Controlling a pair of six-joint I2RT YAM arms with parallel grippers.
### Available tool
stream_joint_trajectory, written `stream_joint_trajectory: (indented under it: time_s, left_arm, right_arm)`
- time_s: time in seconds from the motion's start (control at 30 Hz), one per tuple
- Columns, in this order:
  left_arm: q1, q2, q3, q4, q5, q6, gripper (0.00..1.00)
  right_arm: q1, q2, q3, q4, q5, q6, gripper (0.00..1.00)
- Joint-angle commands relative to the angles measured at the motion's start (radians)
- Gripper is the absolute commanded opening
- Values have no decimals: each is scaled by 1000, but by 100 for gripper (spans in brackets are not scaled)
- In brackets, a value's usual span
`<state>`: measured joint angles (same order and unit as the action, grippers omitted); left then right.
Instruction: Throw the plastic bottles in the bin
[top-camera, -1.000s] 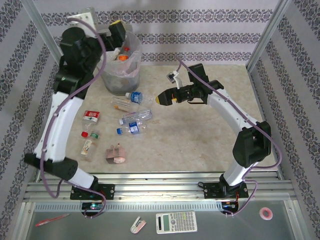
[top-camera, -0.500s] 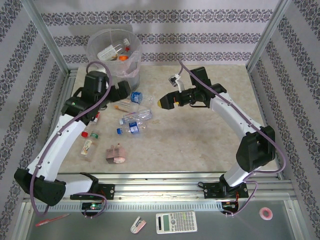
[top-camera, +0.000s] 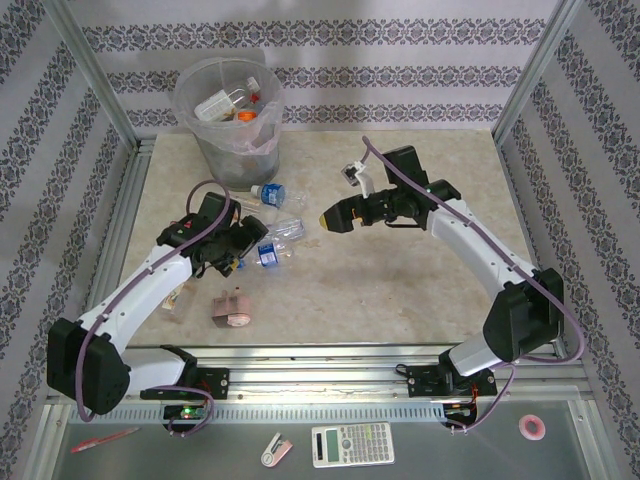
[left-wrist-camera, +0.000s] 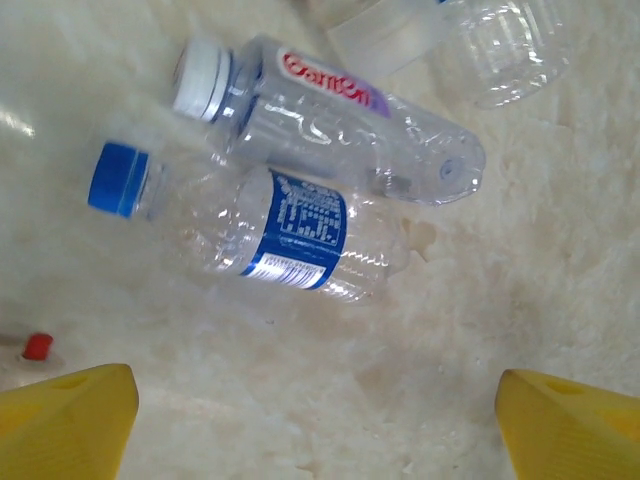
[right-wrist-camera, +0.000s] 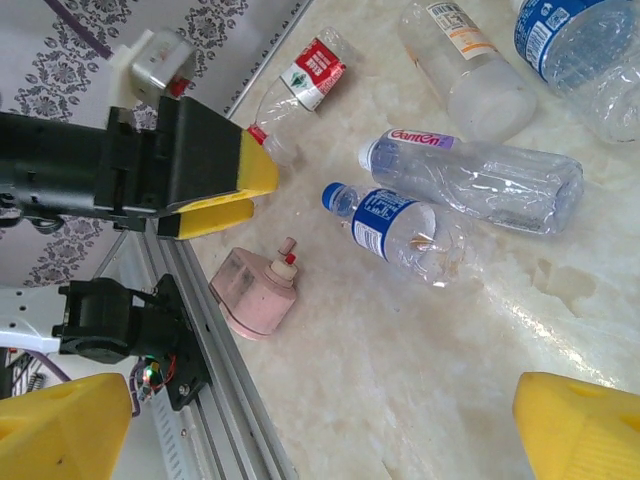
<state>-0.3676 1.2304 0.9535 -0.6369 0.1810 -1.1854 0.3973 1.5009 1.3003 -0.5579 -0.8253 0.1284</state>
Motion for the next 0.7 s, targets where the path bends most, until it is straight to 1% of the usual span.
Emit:
stream_joint_trajectory:
  time_s: [0.0,0.33,0.43,0.67]
  left_arm:
    - [-23,12,-28,65,32,-145,91]
    - [-29,142,-17,97,22,-191,92]
    - [-28,168,-14,93,1,-201,92]
    - [-27,229,-30,155,-14,-239,92]
  right_arm:
    - [9,-26,-24,2,12,-6,98]
    - [9,-50,-52,14,14,-6,98]
    - [9,-63,-66,18,12,-9,98]
    - [8,-79,-90,26,15,-8,98]
